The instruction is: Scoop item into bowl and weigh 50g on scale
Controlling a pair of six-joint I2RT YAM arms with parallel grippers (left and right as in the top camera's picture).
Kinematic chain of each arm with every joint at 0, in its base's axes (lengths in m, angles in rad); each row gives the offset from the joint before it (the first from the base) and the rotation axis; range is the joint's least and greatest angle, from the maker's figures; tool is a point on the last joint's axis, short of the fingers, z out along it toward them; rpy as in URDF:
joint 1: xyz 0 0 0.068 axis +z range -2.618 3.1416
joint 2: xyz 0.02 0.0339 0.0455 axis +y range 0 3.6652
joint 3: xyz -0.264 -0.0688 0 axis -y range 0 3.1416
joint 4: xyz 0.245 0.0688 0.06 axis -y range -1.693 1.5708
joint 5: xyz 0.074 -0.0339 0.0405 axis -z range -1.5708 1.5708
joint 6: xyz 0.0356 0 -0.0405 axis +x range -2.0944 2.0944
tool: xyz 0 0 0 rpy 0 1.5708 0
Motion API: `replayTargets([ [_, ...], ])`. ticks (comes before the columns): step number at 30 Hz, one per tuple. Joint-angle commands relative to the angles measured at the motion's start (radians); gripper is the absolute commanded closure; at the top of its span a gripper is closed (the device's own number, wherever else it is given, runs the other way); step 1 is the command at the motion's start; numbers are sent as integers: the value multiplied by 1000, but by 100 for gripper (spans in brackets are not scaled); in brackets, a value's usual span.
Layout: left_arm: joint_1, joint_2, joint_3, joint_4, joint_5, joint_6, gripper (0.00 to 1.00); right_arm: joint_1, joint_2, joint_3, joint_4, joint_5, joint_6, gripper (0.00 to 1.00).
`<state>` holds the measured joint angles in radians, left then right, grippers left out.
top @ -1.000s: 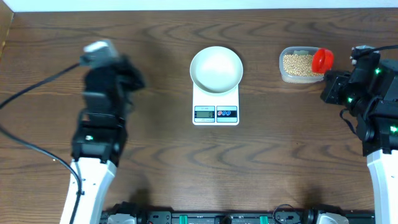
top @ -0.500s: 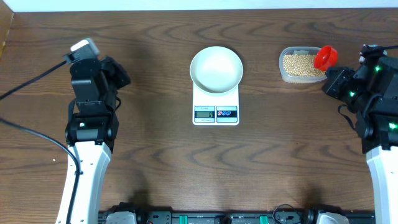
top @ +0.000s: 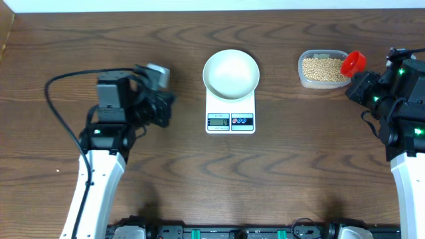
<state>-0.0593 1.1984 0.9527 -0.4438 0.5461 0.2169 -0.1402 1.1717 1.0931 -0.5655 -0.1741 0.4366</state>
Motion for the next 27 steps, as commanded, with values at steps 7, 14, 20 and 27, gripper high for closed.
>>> replayTargets([
  [7,-126,3,-3,-20,-38,239,92,-5,1,22,-10,18,4,99],
  [14,-126,3,-3,-23,-38,239,73,-5,1,22,-11,19,3,99],
  [20,-126,3,-3,-35,-38,238,8,-5,1,22,-29,19,-5,99],
  [27,-126,3,-3,-64,-38,238,8,-5,1,21,-60,19,-20,99],
])
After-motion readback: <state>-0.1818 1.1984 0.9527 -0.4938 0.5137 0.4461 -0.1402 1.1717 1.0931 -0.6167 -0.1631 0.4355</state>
